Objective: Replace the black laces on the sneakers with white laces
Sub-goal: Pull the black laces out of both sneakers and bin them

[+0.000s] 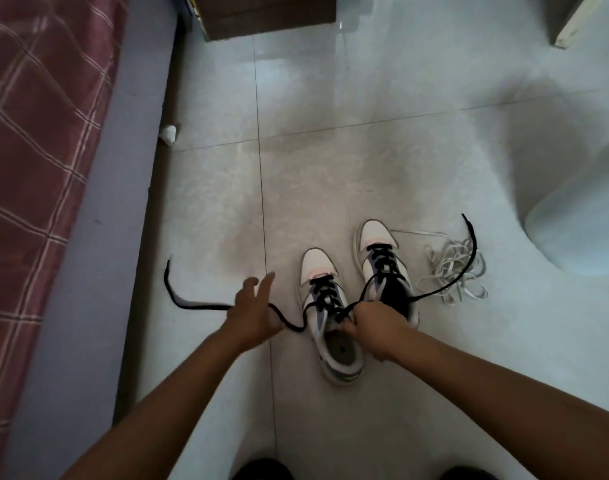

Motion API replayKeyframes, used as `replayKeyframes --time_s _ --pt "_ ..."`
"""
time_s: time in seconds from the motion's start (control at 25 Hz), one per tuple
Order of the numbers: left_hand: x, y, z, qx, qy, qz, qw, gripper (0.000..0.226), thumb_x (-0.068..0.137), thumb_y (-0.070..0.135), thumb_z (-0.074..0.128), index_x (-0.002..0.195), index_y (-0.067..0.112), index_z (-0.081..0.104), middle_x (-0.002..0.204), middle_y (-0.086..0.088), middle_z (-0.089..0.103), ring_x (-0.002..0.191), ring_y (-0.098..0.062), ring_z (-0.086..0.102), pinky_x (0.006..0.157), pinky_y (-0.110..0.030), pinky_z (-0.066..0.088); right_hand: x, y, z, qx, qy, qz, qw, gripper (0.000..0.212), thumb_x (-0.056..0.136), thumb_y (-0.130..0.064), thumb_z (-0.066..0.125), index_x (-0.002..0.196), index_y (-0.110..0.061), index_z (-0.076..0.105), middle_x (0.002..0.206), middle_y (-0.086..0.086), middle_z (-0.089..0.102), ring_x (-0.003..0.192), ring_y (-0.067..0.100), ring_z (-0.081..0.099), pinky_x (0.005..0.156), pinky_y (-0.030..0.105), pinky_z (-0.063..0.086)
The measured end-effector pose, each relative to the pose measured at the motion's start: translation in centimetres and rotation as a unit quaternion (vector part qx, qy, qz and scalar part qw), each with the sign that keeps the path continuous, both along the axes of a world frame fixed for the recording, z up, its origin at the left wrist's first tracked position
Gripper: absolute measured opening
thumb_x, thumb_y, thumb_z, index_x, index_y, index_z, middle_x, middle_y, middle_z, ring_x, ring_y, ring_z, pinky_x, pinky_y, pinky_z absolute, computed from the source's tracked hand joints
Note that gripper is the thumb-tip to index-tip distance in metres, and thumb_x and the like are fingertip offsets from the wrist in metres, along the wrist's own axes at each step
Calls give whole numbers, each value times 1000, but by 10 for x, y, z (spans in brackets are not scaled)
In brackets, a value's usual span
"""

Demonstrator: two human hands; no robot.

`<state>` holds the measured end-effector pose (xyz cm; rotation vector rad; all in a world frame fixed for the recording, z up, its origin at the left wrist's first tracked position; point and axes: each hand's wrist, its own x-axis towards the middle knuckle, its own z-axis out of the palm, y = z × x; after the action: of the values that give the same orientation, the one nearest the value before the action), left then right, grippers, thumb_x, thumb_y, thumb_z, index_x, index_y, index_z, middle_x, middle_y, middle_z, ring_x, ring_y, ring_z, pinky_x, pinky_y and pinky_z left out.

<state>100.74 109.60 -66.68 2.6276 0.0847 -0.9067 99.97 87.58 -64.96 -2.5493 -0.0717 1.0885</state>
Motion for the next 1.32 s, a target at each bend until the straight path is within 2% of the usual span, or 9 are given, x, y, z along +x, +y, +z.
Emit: replayKeyframes --time_s 0.08,0.2,0.32,0.44,0.6,0.72,0.92,1.16,1.32 --pt "-29 -39 -4 -80 -17 52 995 54 89 39 57 134 18 36 131 -10 43 114 -24 49 89 -31 43 5 -7 4 38 -45 -38 998 33 94 -37 50 71 -13 50 74 5 57 77 25 57 65 31 41" --pt "-59 -75 -6 -99 13 84 991 27 94 44 45 104 19 39 93 -5 59 81 -22 59 60 -28 38 18 -13 9 103 -112 -45 987 17 93 -24 52 95 -9 60 98 9 62 92 25 58 76 33 43" --pt "-56 -86 -12 -36 -1 59 998 29 99 33 38 114 9 41 103 -14 63 91 -30 61 63 -29 36 19 -7 4 124 -69 -22 990 14 91 -18 56 99 -7 61 101 13 65 91 25 61 78 34 48" --pt "-47 -86 -16 -40 -3 83 996 26 99 23 37 115 4 42 107 -18 62 94 -32 60 65 -30 37 13 -2 0 161 -6 -128 979 12 88 -17 63 93 -10 54 89 12 62 71 21 62 55 30 51" --pt "-49 -84 -19 -15 -25 50 998 27 98 27 38 114 6 43 105 -15 63 92 -31 61 64 -30 37 9 -1 -9 138 -27 -125 982 18 85 -17 67 93 -11 53 89 11 62 83 24 61 71 32 49" --pt "-48 -83 -21 14 -40 32 999 28 96 31 40 111 8 44 103 -12 64 92 -30 62 64 -30 38 7 0 -14 174 -29 -148 973 17 83 -16 68 90 -13 54 75 2 55 77 19 56 67 27 45" --pt "-40 -74 -25 41 -74 26 996 32 94 37 44 112 11 44 104 -9 64 92 -28 63 64 -30 39 6 -2 -18 247 29 -175 952 28 82 -19 71 62 -17 51 60 0 51 58 12 47 60 26 41" --pt "-40 -70 -31 51 -82 7 995 30 94 37 43 112 12 45 103 -7 64 89 -25 63 63 -28 38 -3 8 -29 241 -33 -248 938 24 78 -18 75 70 -18 53 67 -1 56 63 11 53 59 22 44" --pt "-41 -69 -34 58 -88 -2 994 30 95 36 40 114 12 42 103 -7 64 89 -27 64 65 -30 40 -1 10 -29 243 -12 -264 933 19 80 -17 74 70 -13 58 66 4 59 62 14 55 62 24 46"
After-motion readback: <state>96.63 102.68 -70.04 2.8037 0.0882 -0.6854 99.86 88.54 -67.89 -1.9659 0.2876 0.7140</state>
